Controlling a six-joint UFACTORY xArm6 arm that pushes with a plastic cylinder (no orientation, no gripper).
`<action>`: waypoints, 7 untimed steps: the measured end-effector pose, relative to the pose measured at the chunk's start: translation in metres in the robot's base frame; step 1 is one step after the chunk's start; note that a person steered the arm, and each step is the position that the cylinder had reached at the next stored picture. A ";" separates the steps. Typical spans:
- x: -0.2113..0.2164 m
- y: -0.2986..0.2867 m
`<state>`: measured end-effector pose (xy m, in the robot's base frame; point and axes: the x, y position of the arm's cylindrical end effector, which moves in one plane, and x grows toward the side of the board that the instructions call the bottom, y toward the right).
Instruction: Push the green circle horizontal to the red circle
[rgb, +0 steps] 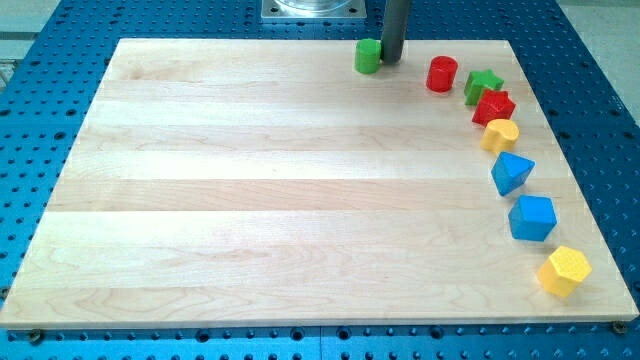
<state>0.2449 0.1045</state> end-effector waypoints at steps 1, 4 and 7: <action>0.024 -0.019; -0.010 -0.095; 0.017 -0.163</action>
<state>0.2617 -0.0583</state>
